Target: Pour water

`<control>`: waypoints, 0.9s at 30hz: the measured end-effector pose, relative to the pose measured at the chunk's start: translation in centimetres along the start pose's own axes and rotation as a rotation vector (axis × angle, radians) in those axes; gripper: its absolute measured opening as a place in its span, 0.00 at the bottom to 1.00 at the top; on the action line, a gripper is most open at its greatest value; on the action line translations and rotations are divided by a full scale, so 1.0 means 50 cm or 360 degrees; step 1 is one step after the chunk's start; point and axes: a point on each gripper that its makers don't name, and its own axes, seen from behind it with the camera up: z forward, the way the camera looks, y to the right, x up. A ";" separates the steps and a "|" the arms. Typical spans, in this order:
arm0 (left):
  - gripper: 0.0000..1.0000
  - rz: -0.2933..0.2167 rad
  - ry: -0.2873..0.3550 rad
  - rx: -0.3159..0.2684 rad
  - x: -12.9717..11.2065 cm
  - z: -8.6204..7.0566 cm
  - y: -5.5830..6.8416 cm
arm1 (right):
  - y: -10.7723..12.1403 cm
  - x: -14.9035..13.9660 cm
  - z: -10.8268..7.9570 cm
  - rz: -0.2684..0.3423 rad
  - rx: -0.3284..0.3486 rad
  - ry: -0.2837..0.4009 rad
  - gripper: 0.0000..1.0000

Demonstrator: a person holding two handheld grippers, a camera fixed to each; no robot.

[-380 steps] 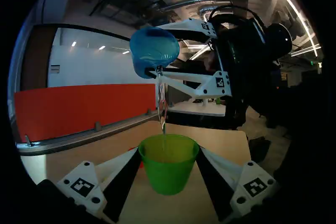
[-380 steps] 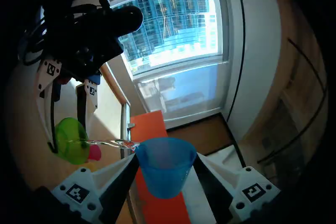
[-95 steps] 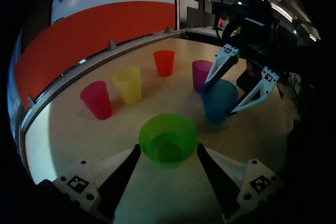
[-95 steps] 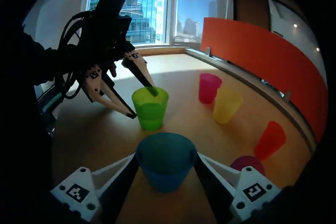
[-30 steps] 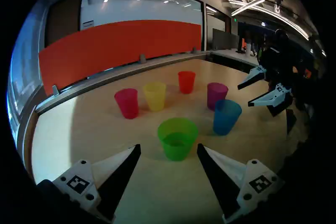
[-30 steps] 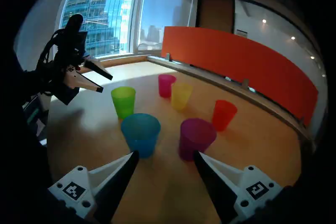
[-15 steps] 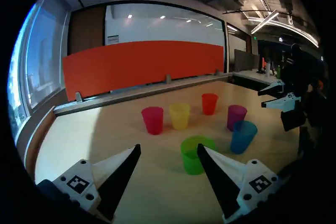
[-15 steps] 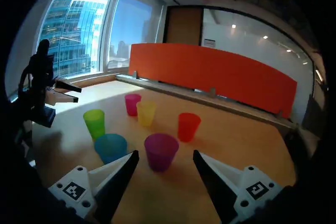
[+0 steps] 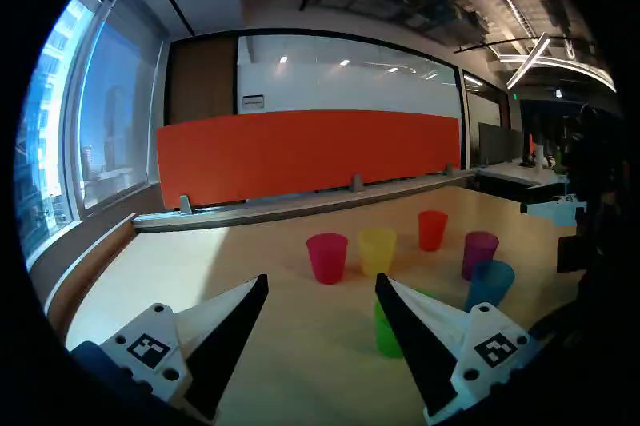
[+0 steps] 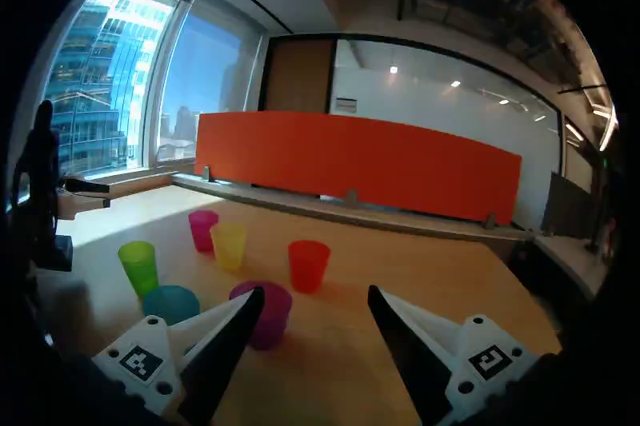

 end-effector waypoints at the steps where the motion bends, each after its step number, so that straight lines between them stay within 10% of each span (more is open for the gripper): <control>1: 1.00 -0.0012 0.0011 0.0012 0.003 0.000 -0.003 | 0.005 0.003 0.001 0.0010 -0.0024 0.0014 1.00; 17: 1.00 -0.0128 0.0164 0.0227 0.033 -0.016 -0.061 | 0.094 0.054 0.015 0.0088 -0.0397 0.0222 1.00; 27: 1.00 -0.0104 0.0261 0.0335 0.057 -0.023 -0.088 | 0.113 0.077 0.010 0.0111 -0.0444 0.0256 1.00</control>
